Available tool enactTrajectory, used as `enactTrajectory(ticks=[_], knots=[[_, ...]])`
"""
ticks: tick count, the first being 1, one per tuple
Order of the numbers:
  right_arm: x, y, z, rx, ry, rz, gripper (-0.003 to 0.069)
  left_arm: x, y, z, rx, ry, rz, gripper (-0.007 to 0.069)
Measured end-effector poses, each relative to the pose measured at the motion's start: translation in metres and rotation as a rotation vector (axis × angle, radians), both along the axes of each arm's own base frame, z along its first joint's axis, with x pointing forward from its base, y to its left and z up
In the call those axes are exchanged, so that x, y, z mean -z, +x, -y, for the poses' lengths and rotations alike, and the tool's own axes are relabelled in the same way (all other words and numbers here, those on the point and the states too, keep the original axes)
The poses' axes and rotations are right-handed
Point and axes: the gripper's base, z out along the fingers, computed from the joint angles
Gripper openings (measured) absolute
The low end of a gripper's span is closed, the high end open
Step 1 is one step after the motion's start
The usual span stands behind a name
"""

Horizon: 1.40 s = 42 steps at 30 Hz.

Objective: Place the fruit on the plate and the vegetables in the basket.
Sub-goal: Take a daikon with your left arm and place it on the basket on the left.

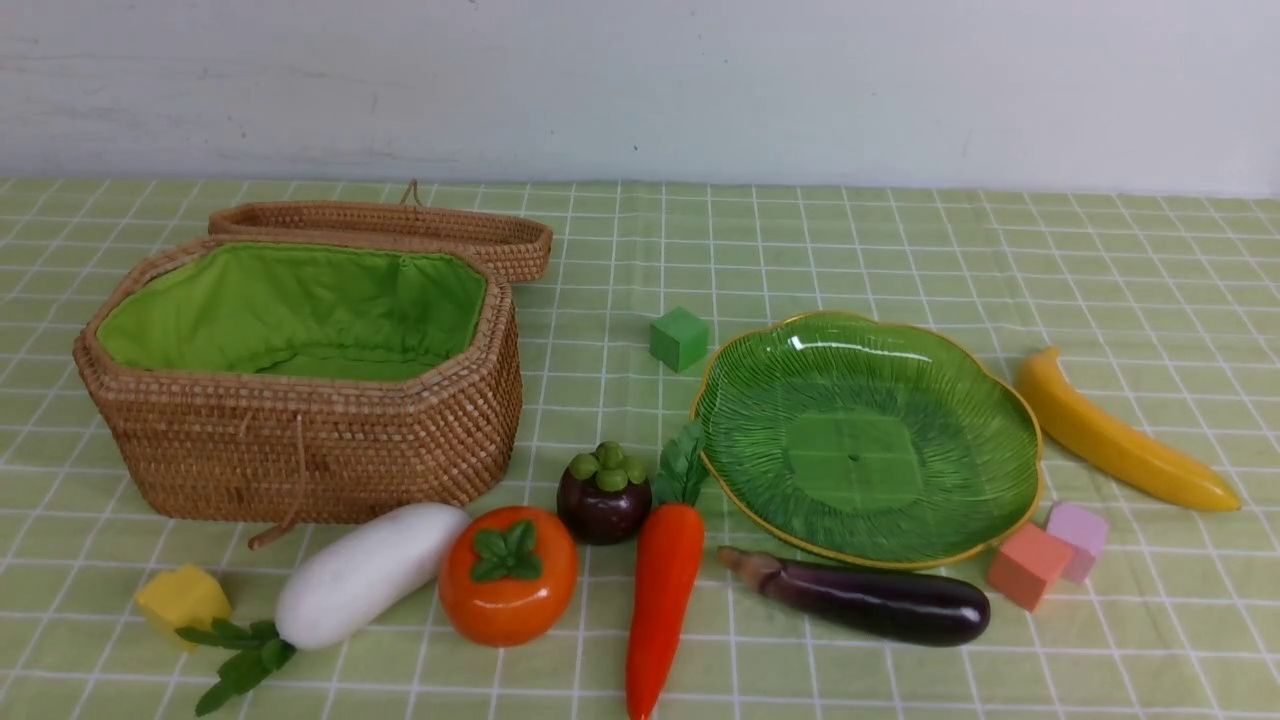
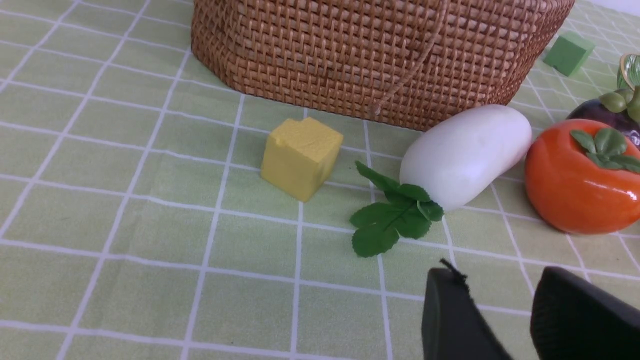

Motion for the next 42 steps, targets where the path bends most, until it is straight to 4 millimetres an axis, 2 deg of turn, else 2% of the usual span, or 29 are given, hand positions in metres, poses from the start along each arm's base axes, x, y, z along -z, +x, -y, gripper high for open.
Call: enactTrajectory(ticks=[12,16,17,23,31,34,38,41,42], knots=[[0.000,0.000,0.000,0.000,0.000,0.000,0.0240,-0.003,0.001,0.000,-0.009,-0.017,0.036,0.0239],[0.000,0.000,0.000,0.000,-0.001,0.000,0.0240,-0.010,0.002,0.001,-0.032,-0.161,0.097,0.0239],[0.000,0.000,0.000,0.000,-0.001,0.000,0.0240,-0.016,0.003,0.001,-0.053,-0.292,0.141,0.0239],[0.000,0.000,0.000,0.000,0.000,0.000,0.0240,-0.031,0.004,-0.005,-0.137,-0.684,0.279,0.0239],[0.000,0.000,0.000,0.000,0.000,0.000,0.0240,-0.037,0.004,-0.011,-0.185,-0.797,0.354,0.0237],[0.000,0.000,0.000,0.000,-0.002,0.000,0.0240,-0.054,0.001,-0.008,-0.138,-0.769,0.364,0.0180],[-0.001,0.000,0.000,0.002,-0.008,0.011,0.0240,-0.092,-0.011,0.000,-0.029,-0.624,0.402,0.0001],[-0.002,0.001,0.000,0.007,0.024,0.034,0.0240,-0.115,-0.021,0.005,0.042,-0.524,0.414,-0.0013],[-0.003,0.001,-0.001,0.014,0.084,0.049,0.0240,-0.123,-0.023,0.008,0.071,-0.479,0.402,-0.0013]])
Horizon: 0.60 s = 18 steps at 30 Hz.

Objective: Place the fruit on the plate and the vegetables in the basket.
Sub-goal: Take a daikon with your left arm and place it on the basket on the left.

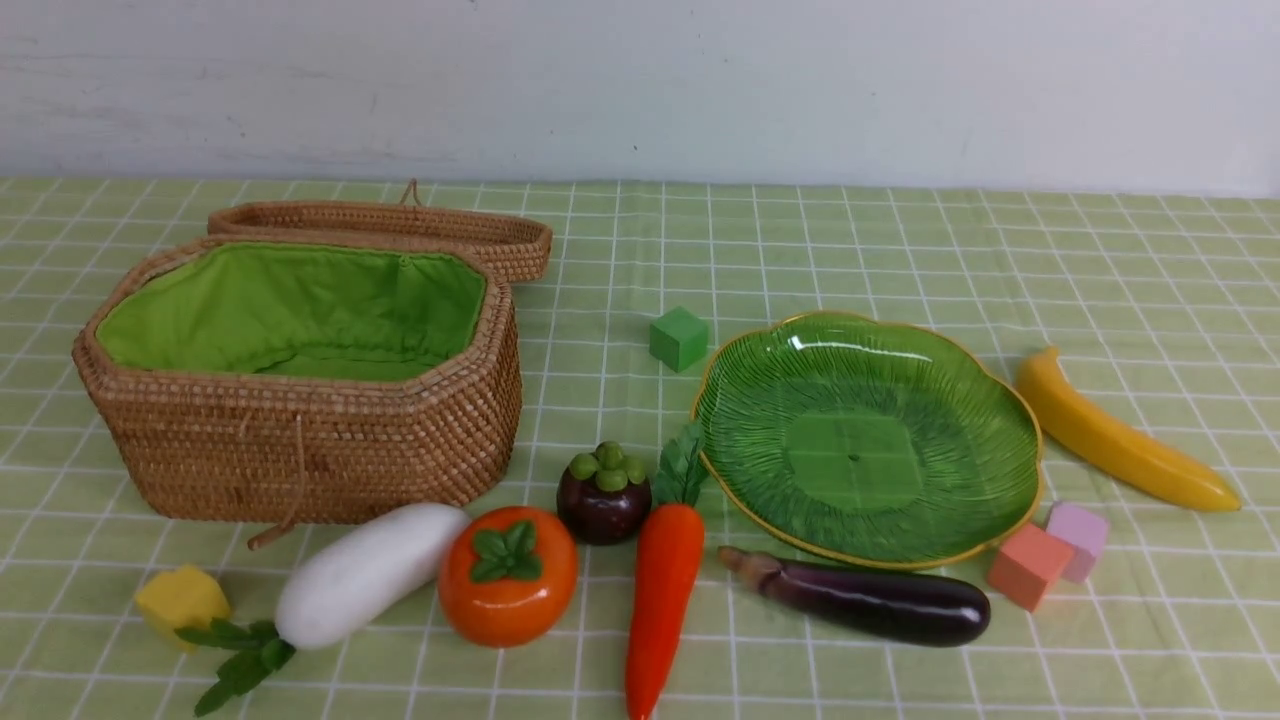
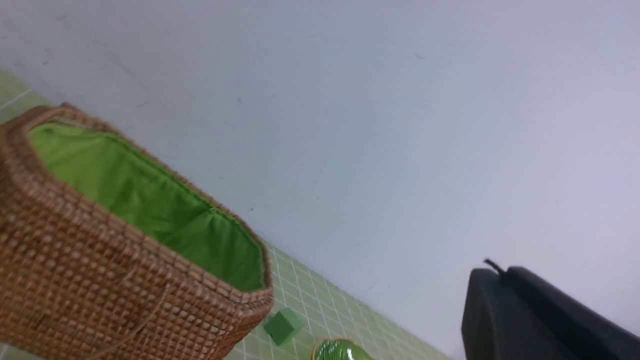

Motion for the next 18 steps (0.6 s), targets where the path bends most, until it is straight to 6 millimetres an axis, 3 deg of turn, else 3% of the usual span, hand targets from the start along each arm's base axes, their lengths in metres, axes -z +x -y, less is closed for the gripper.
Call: enactTrajectory(ticks=[10,14,18], knots=[[-0.019,0.003,-0.001,0.066,0.543,0.206,0.0236,-0.022,0.021,0.017,0.176,0.277,-0.231,-0.0013],[-0.025,0.001,-0.005,0.042,0.610,0.173,0.0192,-0.024,0.022,0.016,0.162,0.289,-0.213,-0.0013],[-0.062,-0.008,-0.015,-0.071,0.512,0.109,0.0113,-0.027,0.023,0.016,0.165,0.288,-0.207,-0.0013]])
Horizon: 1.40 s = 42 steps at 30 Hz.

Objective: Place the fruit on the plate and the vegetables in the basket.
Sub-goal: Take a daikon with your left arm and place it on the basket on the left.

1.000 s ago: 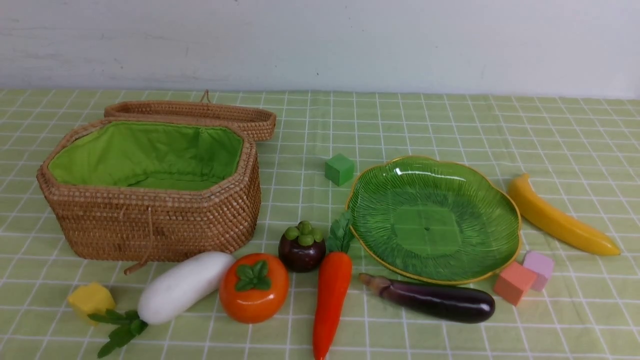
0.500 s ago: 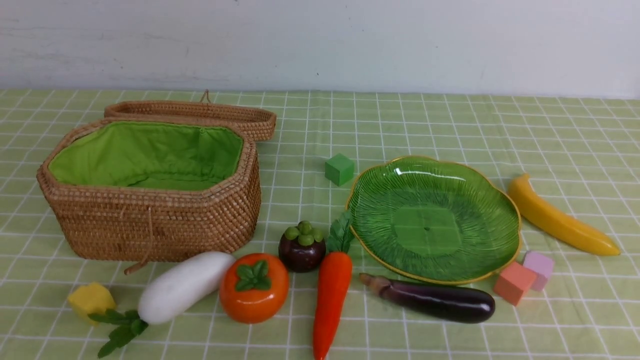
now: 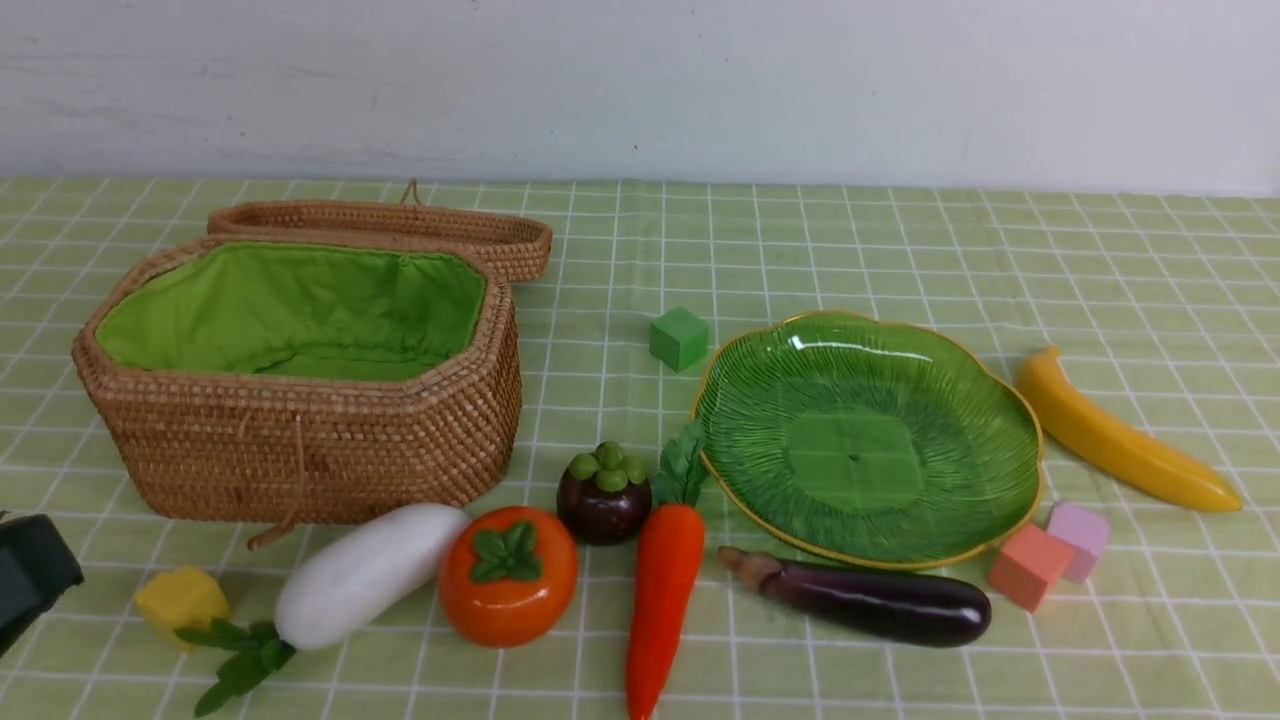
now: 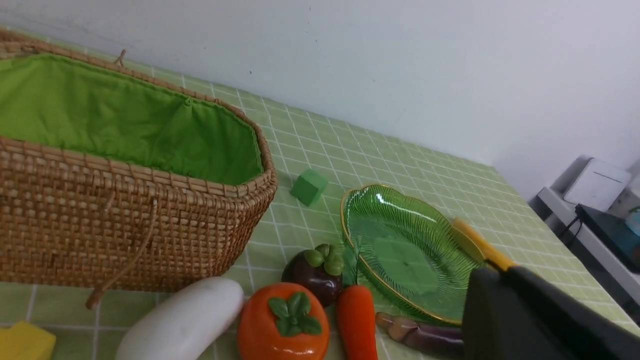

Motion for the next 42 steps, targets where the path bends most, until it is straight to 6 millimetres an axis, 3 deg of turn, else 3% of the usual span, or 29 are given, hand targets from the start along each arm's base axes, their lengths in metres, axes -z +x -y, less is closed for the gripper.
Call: enactTrajectory(ticks=[5,10,17,26,34,42], knots=[[-0.064,-0.008,-0.013,-0.192,-0.250,-0.074,0.0029,-0.002,0.001,0.004,0.067,0.106,-0.040,-0.0013],[-0.126,-0.015,-0.020,-0.341,-0.382,-0.061,0.0018,-0.017,-0.006,0.007,0.155,0.214,-0.028,-0.0013],[-0.169,-0.011,-0.023,-0.494,-0.499,-0.142,0.0023,-0.031,0.000,0.008,0.228,0.354,-0.115,-0.0013],[-0.180,-0.002,-0.031,-0.689,-0.605,-0.200,0.0031,-0.039,0.028,0.023,0.407,0.539,-0.308,-0.0013],[-0.180,-0.006,-0.034,-0.778,-0.639,-0.172,0.0041,-0.014,0.076,0.041,0.447,0.699,-0.457,-0.0008],[-0.180,-0.007,-0.034,-0.784,-0.639,-0.177,0.0048,0.014,0.114,0.055,0.493,0.805,-0.549,0.0098]])
